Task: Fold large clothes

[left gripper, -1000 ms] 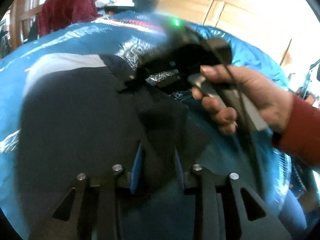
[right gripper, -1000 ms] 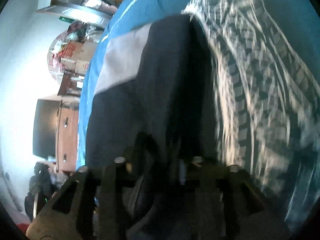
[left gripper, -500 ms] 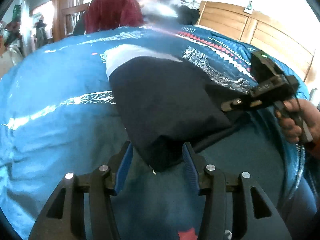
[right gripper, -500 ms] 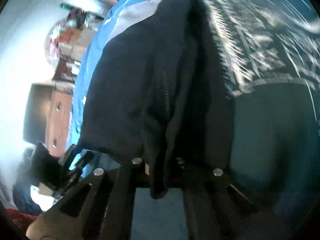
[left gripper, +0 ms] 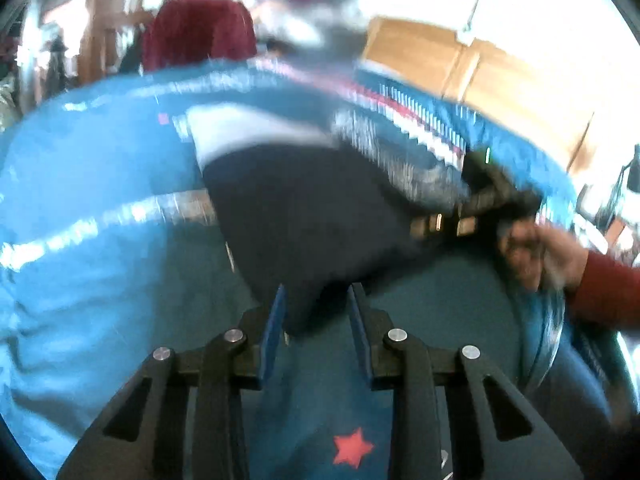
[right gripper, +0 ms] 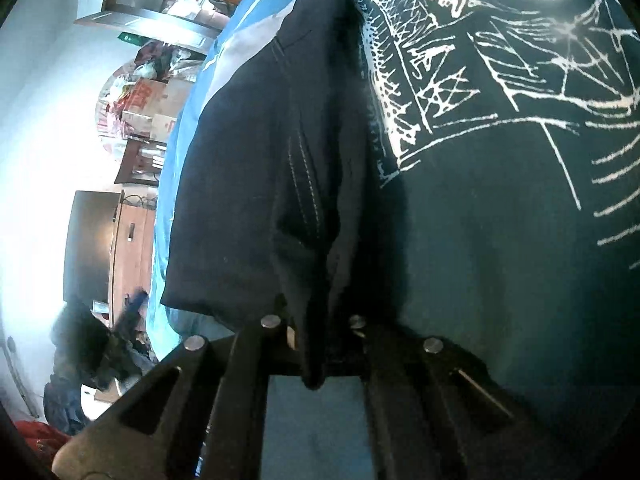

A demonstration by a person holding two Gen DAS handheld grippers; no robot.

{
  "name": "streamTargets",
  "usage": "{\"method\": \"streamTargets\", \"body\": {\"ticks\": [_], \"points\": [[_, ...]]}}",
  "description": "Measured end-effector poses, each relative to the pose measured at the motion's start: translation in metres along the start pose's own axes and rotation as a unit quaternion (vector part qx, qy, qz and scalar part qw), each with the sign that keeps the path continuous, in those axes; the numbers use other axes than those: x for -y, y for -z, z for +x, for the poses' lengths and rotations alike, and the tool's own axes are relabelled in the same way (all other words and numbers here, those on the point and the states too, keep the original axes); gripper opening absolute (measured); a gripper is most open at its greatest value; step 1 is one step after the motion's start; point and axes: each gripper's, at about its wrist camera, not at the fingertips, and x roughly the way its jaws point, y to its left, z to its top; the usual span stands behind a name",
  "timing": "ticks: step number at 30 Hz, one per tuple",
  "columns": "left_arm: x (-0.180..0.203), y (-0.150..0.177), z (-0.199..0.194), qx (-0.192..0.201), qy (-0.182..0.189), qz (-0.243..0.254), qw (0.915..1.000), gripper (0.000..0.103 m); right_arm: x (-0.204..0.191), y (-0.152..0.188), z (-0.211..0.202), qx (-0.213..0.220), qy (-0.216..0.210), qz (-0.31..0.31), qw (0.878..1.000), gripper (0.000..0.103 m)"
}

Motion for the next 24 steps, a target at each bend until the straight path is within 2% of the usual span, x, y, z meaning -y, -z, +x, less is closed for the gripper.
{"method": "streamTargets", "body": {"ticks": [2, 3, 5, 6, 9, 12, 14, 16, 18, 19, 20, 22, 24], "points": [[-0.004, -0.012, 0.019, 0.010, -0.015, 0.008, 0.9998, 0.051, 0.001, 0.002, -0.001, 0.001, 0.000, 0.001, 1.000, 0.000], [-0.005, -0.013, 0.041, -0.005, -0.028, 0.025, 0.9993, 0.054, 0.001, 0.004, -0.002, 0.002, 0.000, 0.002, 1.000, 0.000], [-0.010, 0.006, 0.093, -0.087, -0.026, 0.053, 0.9944, 0.059, 0.008, 0.006, -0.007, 0.004, -0.003, 0.005, 1.000, 0.000], [-0.009, 0.014, 0.101, -0.095, -0.037, 0.068, 0.9925, 0.059, 0.010, 0.007, -0.008, 0.004, -0.004, 0.005, 1.000, 0.000], [-0.011, 0.005, 0.084, -0.088, -0.027, 0.067, 0.9935, 0.057, 0.010, 0.008, -0.009, 0.003, -0.006, -0.003, 1.000, 0.000], [-0.018, -0.026, 0.062, -0.031, -0.025, 0.051, 0.9979, 0.056, 0.010, 0.009, -0.009, 0.005, -0.008, -0.006, 1.000, 0.001], [-0.027, -0.054, 0.069, 0.000, -0.029, 0.047, 0.9985, 0.057, 0.011, 0.010, -0.009, 0.006, -0.012, -0.004, 1.000, 0.001], [-0.046, -0.089, 0.103, 0.017, -0.046, 0.042, 0.9979, 0.057, 0.012, 0.011, -0.010, 0.008, -0.017, 0.000, 1.000, 0.001], [-0.066, -0.116, 0.144, 0.007, -0.063, 0.028, 0.9976, 0.057, 0.012, 0.014, -0.011, 0.011, -0.016, -0.003, 1.000, 0.001], [-0.077, -0.125, 0.167, -0.012, -0.088, 0.024, 0.9958, 0.057, 0.013, 0.015, -0.011, 0.013, -0.016, -0.004, 1.000, 0.001], [-0.093, -0.130, 0.197, -0.043, -0.112, 0.016, 0.9926, 0.064, 0.014, 0.015, -0.011, 0.014, -0.018, -0.002, 1.000, 0.000], [-0.110, -0.128, 0.225, -0.081, -0.104, 0.007, 0.9912, 0.067, 0.016, 0.015, -0.010, 0.014, -0.022, 0.001, 1.000, 0.000], [-0.113, -0.123, 0.224, -0.078, -0.094, 0.007, 0.9925, 0.062, 0.017, 0.015, -0.010, 0.013, -0.024, 0.002, 1.000, 0.000]]}}
